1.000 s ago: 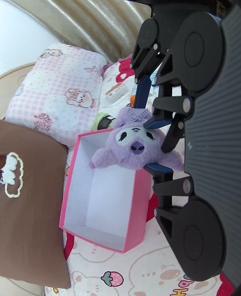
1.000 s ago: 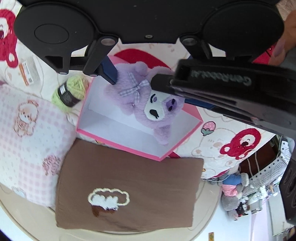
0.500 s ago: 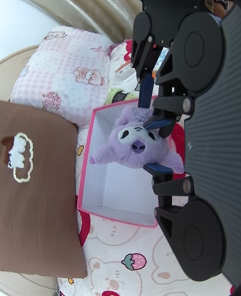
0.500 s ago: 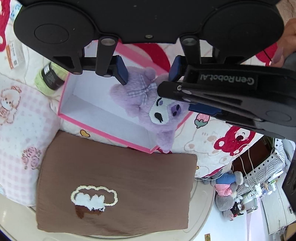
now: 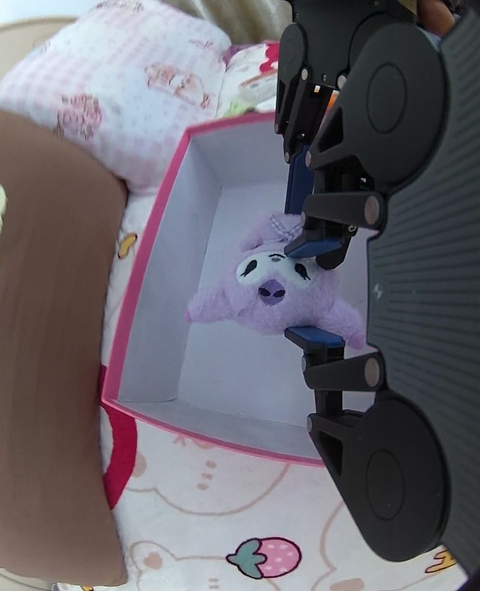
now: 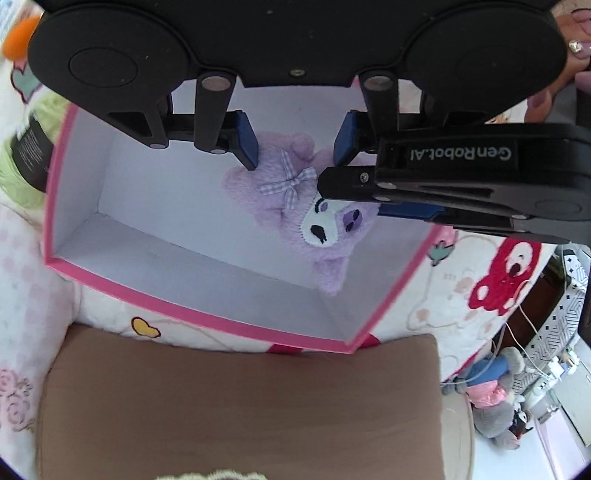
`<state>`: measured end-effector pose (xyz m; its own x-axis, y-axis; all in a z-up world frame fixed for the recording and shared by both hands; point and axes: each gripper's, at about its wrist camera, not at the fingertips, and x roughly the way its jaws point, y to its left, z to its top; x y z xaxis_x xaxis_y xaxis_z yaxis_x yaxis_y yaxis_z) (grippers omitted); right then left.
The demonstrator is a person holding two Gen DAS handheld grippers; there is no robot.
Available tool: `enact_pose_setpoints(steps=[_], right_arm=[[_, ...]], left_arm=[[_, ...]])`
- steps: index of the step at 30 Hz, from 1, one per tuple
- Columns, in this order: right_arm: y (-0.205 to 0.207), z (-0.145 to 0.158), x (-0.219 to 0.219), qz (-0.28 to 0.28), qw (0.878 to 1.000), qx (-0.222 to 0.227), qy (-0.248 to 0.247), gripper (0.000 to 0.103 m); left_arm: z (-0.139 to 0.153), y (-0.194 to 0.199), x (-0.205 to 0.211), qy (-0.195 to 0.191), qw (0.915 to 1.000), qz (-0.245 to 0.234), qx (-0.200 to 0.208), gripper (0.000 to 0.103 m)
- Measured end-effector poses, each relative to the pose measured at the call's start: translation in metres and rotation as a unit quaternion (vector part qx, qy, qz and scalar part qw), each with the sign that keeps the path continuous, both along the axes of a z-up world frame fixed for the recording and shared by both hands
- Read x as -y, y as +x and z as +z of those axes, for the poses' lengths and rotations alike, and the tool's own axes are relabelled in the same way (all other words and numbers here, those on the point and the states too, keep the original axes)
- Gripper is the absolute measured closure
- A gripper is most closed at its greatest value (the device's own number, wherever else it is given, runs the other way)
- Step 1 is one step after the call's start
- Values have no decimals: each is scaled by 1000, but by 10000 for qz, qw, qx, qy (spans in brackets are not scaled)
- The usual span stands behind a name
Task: Organize objects
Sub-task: 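Lower the plush toy into the pink box and open the left tool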
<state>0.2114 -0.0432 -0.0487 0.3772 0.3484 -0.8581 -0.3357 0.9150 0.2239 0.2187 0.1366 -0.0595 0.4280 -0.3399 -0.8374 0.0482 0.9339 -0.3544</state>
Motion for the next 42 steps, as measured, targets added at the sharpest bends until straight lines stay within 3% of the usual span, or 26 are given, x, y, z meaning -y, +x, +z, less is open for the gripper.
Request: enact_pose_setpoints(steps=[4, 10, 18, 24, 29, 33, 37, 42], right_arm=[[19, -13, -2, 344, 9994, 81, 15, 54], [43, -28, -8, 588, 9979, 19, -277, 54], [70, -55, 1, 110, 9983, -526, -241, 57], [67, -56, 7, -2, 9970, -778, 45, 57], [57, -57, -3, 169, 9970, -758, 1, 57], [64, -64, -5, 14, 9955, -944, 82, 58], [60, -57, 6, -137, 9961, -767, 424, 58], [25, -26, 11, 318, 9987, -218, 344, 57]], left_arm=[[-11, 15, -1, 182, 9998, 114, -45, 65], [-29, 37, 0, 152, 9993, 201, -277, 67], [-45, 49, 6, -20, 9984, 391, -405, 72], [-40, 41, 6, 467, 9982, 278, -234, 72], [-43, 34, 7, 657, 9972, 241, -269, 72], [-43, 34, 1, 595, 9964, 573, -205, 72], [-30, 26, -1, 668, 9955, 665, -35, 72], [-11, 8, 4, 684, 9964, 499, 67, 72]])
